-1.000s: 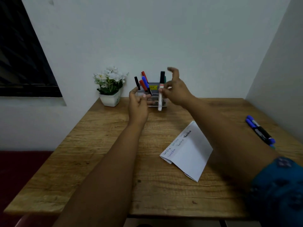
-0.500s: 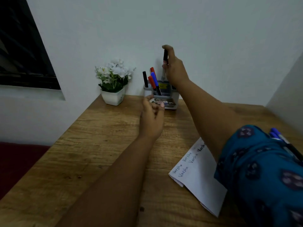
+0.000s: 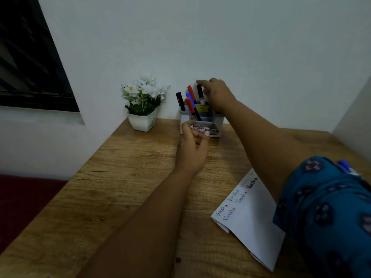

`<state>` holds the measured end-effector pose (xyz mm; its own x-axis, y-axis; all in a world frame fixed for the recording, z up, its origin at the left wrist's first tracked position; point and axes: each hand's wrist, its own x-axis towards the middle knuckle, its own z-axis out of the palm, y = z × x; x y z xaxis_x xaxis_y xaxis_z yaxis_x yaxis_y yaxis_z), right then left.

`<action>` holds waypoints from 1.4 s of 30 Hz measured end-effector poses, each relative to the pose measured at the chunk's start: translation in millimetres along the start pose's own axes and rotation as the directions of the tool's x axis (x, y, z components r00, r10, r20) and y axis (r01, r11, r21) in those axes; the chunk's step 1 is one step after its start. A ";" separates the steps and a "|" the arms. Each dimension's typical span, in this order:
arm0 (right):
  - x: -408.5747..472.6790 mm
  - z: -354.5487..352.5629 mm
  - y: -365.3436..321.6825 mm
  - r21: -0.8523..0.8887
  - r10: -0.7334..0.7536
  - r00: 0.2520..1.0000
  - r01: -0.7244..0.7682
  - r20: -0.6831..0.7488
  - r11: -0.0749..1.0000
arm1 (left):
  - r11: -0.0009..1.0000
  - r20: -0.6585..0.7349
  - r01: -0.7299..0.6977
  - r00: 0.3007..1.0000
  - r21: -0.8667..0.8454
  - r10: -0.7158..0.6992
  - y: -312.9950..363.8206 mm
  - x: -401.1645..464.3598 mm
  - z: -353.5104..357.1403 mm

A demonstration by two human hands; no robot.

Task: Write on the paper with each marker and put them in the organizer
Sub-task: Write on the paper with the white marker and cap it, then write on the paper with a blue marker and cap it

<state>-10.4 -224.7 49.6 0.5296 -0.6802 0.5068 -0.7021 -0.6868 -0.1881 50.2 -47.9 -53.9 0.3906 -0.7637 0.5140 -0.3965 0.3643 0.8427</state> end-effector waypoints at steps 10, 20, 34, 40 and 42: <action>-107.6 -75.5 -6.2 0.025 -0.045 0.993 0.048 -0.111 0.999 | 0.974 0.197 -0.120 0.977 0.193 0.081 30.7 -12.6 1.3; -291.0 -123.7 70.9 -0.094 0.297 0.951 -0.305 -0.082 0.948 | 0.876 0.425 -0.391 0.870 0.282 0.251 78.4 -59.0 24.4; -330.1 -127.9 113.4 0.070 0.772 0.597 -0.780 -0.219 0.622 | 0.878 0.384 -0.368 0.892 0.307 0.239 67.7 -63.4 14.0; -327.1 -125.9 110.3 0.067 0.795 0.579 -0.799 -0.184 0.597 | 0.897 0.355 -0.340 0.906 0.284 0.231 67.7 -64.1 11.8; -323.7 -125.2 100.9 -0.023 0.806 0.575 -0.816 -0.145 0.578 | 0.901 0.354 -0.333 0.908 0.279 0.226 68.5 -64.2 11.6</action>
<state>-312.3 -41.8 -28.1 -0.3301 -0.9070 0.2614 -0.8487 0.1639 -0.5028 -11.7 19.9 -31.1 -0.0293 -0.7995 0.5999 -0.7190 0.4337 0.5430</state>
